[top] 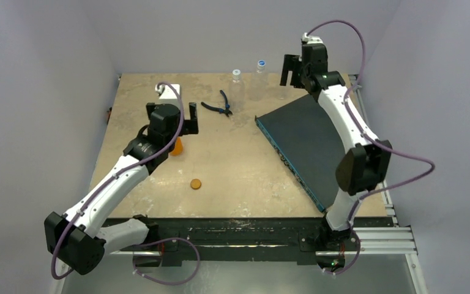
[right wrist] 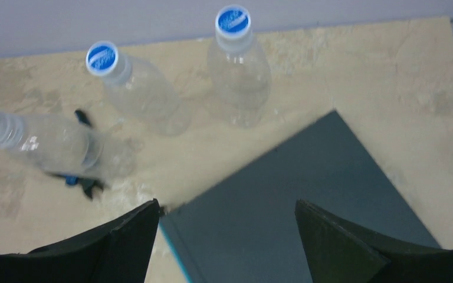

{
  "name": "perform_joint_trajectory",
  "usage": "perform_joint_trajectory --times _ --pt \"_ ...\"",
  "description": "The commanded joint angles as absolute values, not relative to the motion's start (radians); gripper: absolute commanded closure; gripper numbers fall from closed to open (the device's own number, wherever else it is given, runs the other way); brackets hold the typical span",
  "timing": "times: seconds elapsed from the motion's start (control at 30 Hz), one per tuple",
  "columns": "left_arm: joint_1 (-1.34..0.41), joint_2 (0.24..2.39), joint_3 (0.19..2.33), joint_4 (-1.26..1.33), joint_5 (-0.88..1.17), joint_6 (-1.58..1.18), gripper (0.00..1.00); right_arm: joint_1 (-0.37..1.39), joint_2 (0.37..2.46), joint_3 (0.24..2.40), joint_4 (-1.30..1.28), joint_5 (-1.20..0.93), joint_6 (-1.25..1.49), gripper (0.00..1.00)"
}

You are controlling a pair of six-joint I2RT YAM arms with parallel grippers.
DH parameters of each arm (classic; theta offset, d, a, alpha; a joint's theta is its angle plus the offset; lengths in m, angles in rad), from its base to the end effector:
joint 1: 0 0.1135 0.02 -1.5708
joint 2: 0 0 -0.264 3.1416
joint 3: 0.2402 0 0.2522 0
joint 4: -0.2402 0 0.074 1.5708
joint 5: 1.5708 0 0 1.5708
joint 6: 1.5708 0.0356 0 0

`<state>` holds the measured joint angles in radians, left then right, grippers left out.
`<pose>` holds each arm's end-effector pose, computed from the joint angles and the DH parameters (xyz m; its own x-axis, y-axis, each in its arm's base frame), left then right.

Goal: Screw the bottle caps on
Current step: Place the plastic bottle at the center of the board, then pick up the plastic bottle at the center of the board.

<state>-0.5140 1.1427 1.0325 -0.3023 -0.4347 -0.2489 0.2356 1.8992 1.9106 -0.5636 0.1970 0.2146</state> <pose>0.2319 -0.1137 0.3438 -0.3654 -0.0502 -0.9295 0.0206 0.9979 -0.0620 0.4315 0.0964 0.3690 -0.5126 0.0917 -0.8537 0.0433 0.9958 0.0810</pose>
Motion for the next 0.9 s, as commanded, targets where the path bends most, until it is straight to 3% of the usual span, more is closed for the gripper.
perform_joint_trajectory --times 0.0,0.17,0.43,0.6,0.87 --pt "-0.445 1.042 0.957 -0.372 -0.6 -0.37 0.0 0.265 1.675 1.653 -0.497 0.104 0.325 0.1" --pt "-0.349 1.074 0.856 -0.255 -0.467 -0.378 0.0 0.353 1.529 1.435 -0.441 0.082 0.34 0.07" --pt "-0.315 1.205 0.737 -0.04 -0.465 -0.418 0.03 0.544 1.468 1.255 -0.327 0.022 0.38 0.07" --pt "-0.308 1.271 0.672 0.082 -0.497 -0.446 0.06 0.661 1.534 1.233 -0.291 0.034 0.403 0.08" --pt "-0.311 1.31 0.539 0.289 -0.552 -0.519 0.11 0.699 1.574 1.211 -0.234 0.035 0.399 0.1"
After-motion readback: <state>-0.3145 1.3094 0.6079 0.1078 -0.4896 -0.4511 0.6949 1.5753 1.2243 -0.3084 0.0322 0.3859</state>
